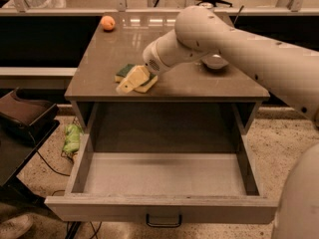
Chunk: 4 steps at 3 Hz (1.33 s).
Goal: Move sponge near orange
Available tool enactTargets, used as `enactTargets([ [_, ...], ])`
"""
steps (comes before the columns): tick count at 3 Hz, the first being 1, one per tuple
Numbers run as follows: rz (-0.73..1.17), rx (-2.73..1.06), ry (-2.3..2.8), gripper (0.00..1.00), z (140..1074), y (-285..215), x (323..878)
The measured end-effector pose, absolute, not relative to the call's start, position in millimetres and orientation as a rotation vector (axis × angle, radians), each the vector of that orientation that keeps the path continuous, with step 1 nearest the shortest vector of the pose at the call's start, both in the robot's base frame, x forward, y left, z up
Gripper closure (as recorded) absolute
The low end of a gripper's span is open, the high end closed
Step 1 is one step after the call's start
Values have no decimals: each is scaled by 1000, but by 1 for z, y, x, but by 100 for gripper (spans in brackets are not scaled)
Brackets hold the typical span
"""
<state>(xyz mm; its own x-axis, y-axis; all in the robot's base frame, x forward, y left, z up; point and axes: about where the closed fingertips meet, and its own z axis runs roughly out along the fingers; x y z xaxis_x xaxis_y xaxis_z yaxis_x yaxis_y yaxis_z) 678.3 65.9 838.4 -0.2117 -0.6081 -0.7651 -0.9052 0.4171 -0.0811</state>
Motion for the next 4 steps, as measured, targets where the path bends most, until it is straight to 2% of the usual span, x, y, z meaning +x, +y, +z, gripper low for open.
enactTargets([
  [1,507,-1288,1926,18,838,67,678],
  [2,509,-1291,1926,41,837,69,677],
  [3,513,-1296,1925,72,836,72,676],
  [4,515,-1298,1924,95,835,73,676],
])
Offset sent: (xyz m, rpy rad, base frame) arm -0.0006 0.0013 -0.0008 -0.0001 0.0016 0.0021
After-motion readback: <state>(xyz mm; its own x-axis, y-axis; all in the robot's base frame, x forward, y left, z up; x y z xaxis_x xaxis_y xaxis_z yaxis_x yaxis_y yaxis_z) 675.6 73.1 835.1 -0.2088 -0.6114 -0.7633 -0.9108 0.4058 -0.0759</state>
